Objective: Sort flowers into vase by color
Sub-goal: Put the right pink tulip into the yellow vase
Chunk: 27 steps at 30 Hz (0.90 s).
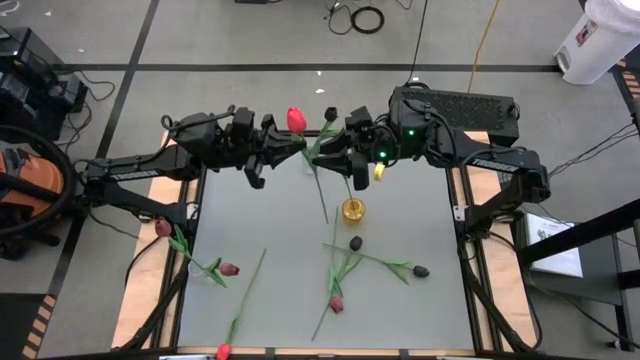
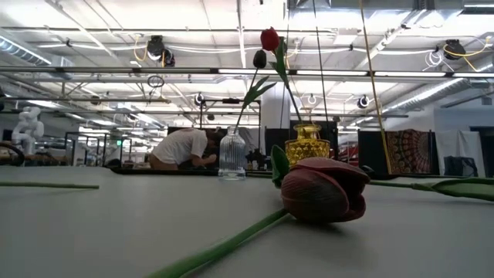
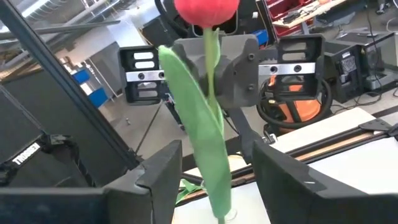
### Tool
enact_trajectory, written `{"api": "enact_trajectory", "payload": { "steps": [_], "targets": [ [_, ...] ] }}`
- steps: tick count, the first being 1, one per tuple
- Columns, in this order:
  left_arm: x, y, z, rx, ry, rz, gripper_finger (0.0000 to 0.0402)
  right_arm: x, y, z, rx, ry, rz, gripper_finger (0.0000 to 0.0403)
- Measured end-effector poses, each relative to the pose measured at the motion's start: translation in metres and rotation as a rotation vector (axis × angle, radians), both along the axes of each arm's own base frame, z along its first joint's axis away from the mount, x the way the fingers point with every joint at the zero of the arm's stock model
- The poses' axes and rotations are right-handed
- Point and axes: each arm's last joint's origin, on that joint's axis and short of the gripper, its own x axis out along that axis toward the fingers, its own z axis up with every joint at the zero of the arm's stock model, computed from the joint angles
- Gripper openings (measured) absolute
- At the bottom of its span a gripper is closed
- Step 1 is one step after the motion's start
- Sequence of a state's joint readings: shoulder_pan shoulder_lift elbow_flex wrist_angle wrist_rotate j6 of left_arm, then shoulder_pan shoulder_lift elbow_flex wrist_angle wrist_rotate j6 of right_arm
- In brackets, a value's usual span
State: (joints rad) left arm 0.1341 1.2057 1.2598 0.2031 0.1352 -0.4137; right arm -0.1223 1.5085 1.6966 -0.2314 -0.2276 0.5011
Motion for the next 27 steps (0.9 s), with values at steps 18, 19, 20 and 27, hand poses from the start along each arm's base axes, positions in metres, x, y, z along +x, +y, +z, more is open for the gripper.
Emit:
{"api": "enact_trajectory", "payload": {
  "steps": [18, 19, 20, 27],
  "targets": [
    [0.020, 0.002, -0.009, -0.019, -0.013, 0.002, 0.0004, 0.000, 0.002, 0.000, 0.011, -0.001, 0.015, 0.0187],
    [0.020, 0.001, -0.009, -0.019, -0.015, 0.001, 0.0004, 0.000, 0.002, 0.000, 0.011, -0.001, 0.015, 0.0187],
    [0.020, 0.001, -0.009, -0.019, -0.015, 0.000, 0.0004, 0.000, 0.002, 0.000, 0.011, -0.001, 0.016, 0.0187],
    [0.020, 0.001, -0.009, -0.019, -0.012, -0.007, 0.0004, 0.000, 0.003, 0.000, 0.011, -0.001, 0.021, 0.0182]
  ]
}}
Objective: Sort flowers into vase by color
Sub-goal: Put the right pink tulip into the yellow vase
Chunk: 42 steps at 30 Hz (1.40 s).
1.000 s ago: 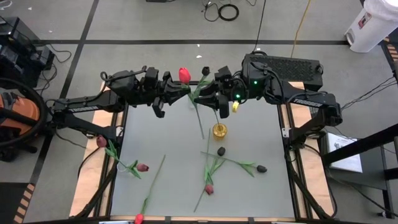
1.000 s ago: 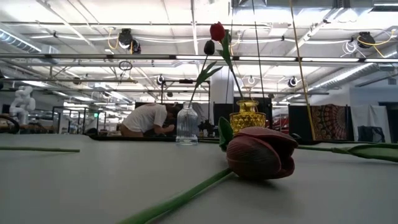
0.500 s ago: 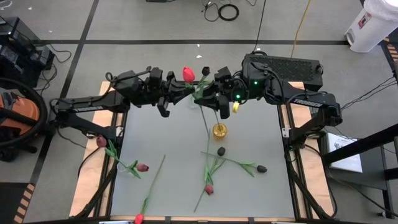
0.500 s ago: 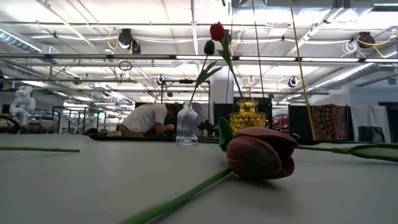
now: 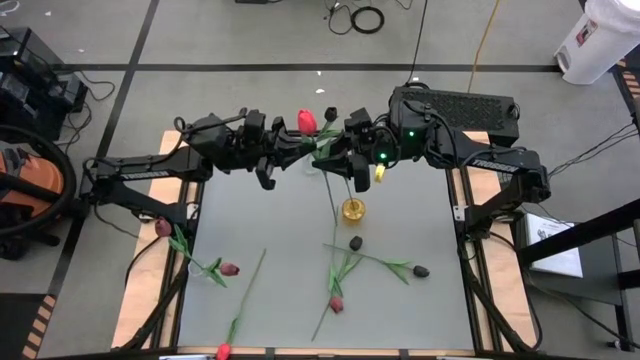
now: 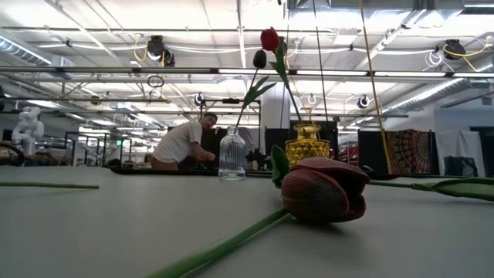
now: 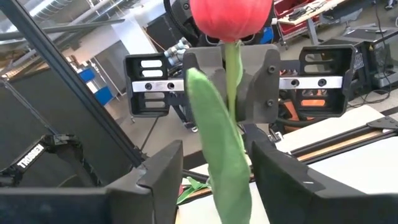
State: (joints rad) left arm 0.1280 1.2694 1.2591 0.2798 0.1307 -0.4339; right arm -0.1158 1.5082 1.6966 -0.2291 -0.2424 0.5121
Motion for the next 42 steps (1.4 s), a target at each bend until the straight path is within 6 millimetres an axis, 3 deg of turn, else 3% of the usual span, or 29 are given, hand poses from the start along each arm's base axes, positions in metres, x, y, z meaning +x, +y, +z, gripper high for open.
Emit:
{"api": "enact_trajectory", "payload": {
  "steps": [5, 14, 27, 42],
  "targets": [
    [0.0000, -0.0006, -0.0001, 0.004, 0.001, -0.022, 0.0004, 0.0000, 0.0000, 0.0000, -0.010, -0.001, 0.000, 0.0137],
    [0.0000, -0.0007, -0.0005, 0.004, 0.006, -0.025, 0.0004, 0.0000, -0.0002, -0.0001, -0.012, 0.000, -0.002, 0.0009],
    [0.0005, -0.0016, -0.0030, 0.006, 0.034, -0.062, 0.0006, -0.0006, 0.0000, -0.0028, -0.015, 0.029, -0.001, 0.0002],
    [-0.0008, -0.0022, -0.0080, -0.029, 0.106, -0.080, 0.0088, -0.0061, -0.0008, -0.0012, -0.051, 0.041, -0.053, 0.0000]
  ]
}}
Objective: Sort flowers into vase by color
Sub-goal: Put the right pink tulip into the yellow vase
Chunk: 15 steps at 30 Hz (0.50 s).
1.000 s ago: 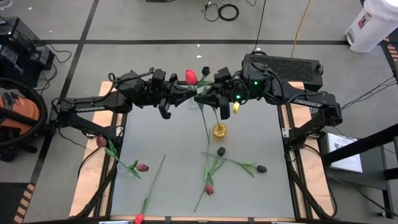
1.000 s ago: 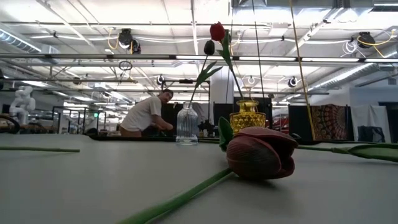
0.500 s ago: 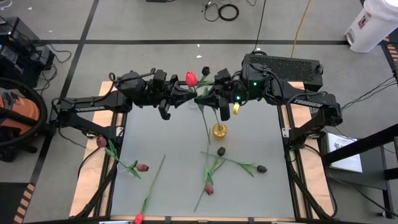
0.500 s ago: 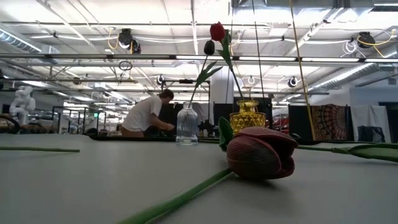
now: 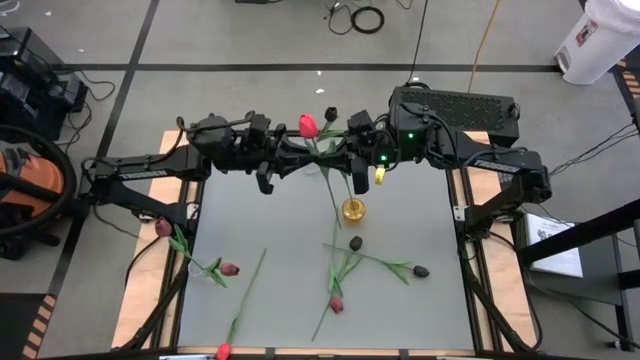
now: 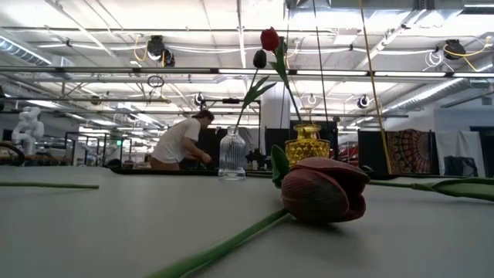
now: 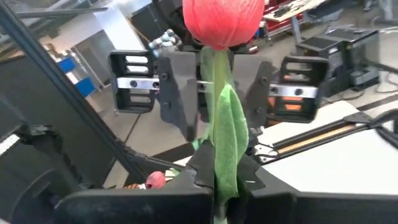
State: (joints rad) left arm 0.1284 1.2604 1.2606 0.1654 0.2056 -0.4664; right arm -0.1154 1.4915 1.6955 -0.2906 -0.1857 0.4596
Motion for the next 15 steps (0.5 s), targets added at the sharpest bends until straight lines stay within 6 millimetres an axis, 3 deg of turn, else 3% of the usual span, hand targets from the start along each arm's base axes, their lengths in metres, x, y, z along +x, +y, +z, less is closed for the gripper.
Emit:
{"api": "enact_trajectory", "payload": {
  "steps": [15],
  "targets": [
    [-0.015, 0.006, 0.000, 0.019, 0.078, 0.035, 0.0095, -0.088, 0.006, 0.037, -0.155, 0.003, -0.130, 0.0000]
  ]
}}
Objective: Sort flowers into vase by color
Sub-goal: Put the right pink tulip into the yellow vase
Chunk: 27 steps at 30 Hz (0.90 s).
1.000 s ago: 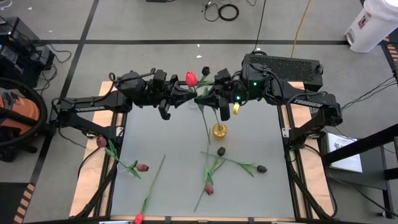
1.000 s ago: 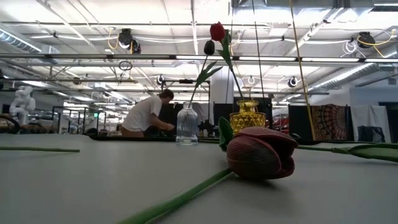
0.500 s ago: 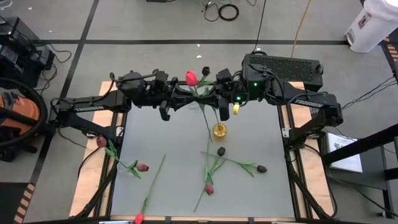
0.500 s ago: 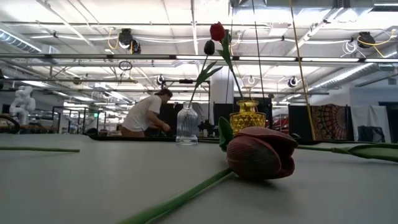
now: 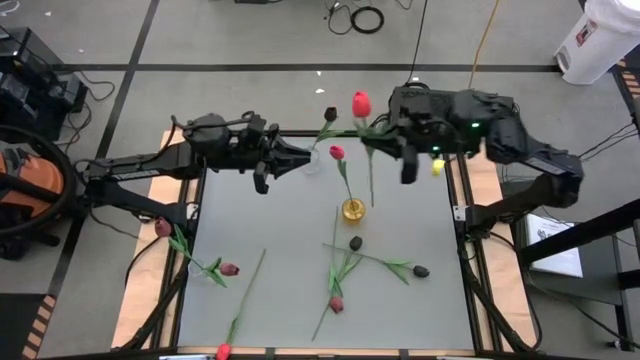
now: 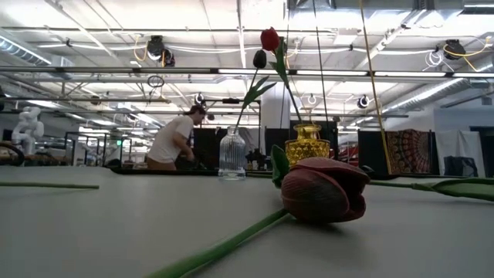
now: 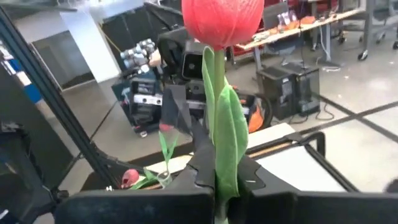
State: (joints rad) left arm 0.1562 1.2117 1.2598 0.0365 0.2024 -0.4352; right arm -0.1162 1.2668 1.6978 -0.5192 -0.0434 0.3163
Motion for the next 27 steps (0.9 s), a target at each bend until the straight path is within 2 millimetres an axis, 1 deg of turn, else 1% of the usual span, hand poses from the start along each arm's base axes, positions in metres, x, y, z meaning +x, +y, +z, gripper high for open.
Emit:
{"api": "enact_trajectory", "payload": {
  "steps": [5, 9, 14, 19, 22, 27],
  "targets": [
    [-0.008, 0.006, 0.001, 0.002, 0.024, 0.029, 0.0095, -0.017, 0.002, -0.004, -0.012, 0.082, -0.004, 0.0000],
    [-0.017, 0.009, 0.002, -0.003, 0.054, 0.049, 0.0095, -0.030, 0.002, -0.008, -0.041, 0.163, -0.053, 0.0000],
    [-0.034, 0.012, 0.004, 0.013, 0.094, 0.076, 0.0095, -0.033, 0.000, -0.015, -0.101, 0.251, -0.123, 0.0000],
    [-0.056, 0.013, 0.012, 0.016, 0.077, 0.125, 0.0095, -0.041, 0.000, -0.019, -0.138, 0.312, -0.112, 0.0000],
    [-0.064, 0.013, 0.016, 0.018, 0.062, 0.141, 0.0095, -0.053, 0.002, -0.018, -0.142, 0.328, -0.114, 0.0000],
    [-0.071, 0.013, 0.018, 0.017, 0.061, 0.162, 0.0095, -0.091, 0.006, -0.010, -0.143, 0.289, -0.121, 0.0000]
  ]
}}
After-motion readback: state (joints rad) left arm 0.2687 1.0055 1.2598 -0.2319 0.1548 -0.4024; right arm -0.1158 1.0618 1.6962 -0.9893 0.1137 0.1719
